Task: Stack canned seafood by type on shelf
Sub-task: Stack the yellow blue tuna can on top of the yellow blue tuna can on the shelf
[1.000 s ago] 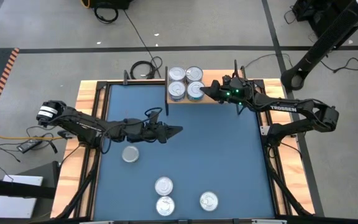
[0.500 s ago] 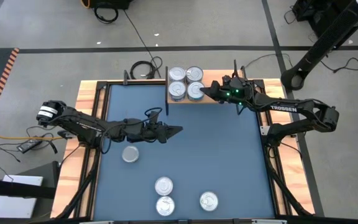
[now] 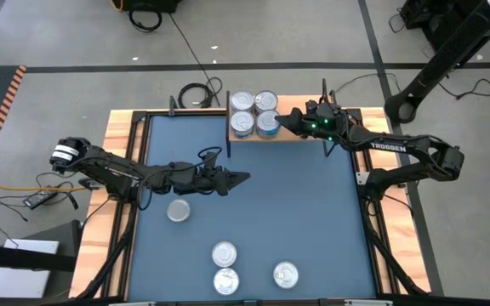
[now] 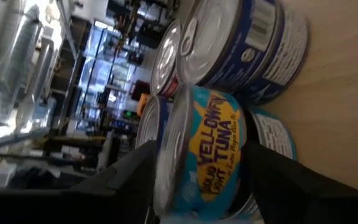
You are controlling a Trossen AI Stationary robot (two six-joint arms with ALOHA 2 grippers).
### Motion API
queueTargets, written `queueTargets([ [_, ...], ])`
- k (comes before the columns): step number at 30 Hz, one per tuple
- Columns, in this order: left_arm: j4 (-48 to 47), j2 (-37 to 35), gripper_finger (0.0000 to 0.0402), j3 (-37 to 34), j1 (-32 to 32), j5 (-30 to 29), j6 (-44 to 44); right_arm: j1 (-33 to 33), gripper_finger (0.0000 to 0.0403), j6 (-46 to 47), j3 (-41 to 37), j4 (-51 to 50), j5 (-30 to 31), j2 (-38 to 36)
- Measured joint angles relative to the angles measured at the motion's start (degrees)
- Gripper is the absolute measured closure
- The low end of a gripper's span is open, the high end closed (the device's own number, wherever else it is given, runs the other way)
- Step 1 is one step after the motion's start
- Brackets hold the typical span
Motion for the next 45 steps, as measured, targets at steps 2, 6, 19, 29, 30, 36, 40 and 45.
queueTargets([
  [2,0.0,0.0,0.0323,0.0,0.0,-0.1,0.0,-0.3,0.0161,-0.9,0.0,0.0,-1.5,0.0],
  [6,0.0,0.0,0.0323,0.0,0.1,-0.2,0.1,-1.4,0.0172,-3.3,1.3,-3.7,-4.5,0.0],
  [19,0.0,0.0,0.0323,0.0,0.3,-0.2,0.1,-1.7,0.0194,-22.2,18.0,-31.1,-0.2,0.2],
  [29,-0.3,0.0,0.0323,0.0,0.8,-0.2,0.5,1.3,0.0235,-29.5,18.5,-41.9,0.8,0.1],
  [30,-0.8,0.0,0.0323,0.0,0.8,-0.1,0.5,2.0,0.0243,-30.4,18.5,-42.3,0.8,0.1],
  [36,-3.7,0.0,0.0323,0.0,0.8,-0.1,0.1,6.3,0.0298,-33.0,18.6,-44.0,8.4,1.5],
  [40,-3.9,0.0,0.0323,0.0,0.8,0.0,0.1,6.8,0.0340,-34.1,18.6,-43.4,9.4,2.9],
  [45,-4.3,0.0,0.0323,0.0,0.8,0.0,0.1,7.4,0.0391,-35.4,18.6,-42.5,8.9,5.4],
])
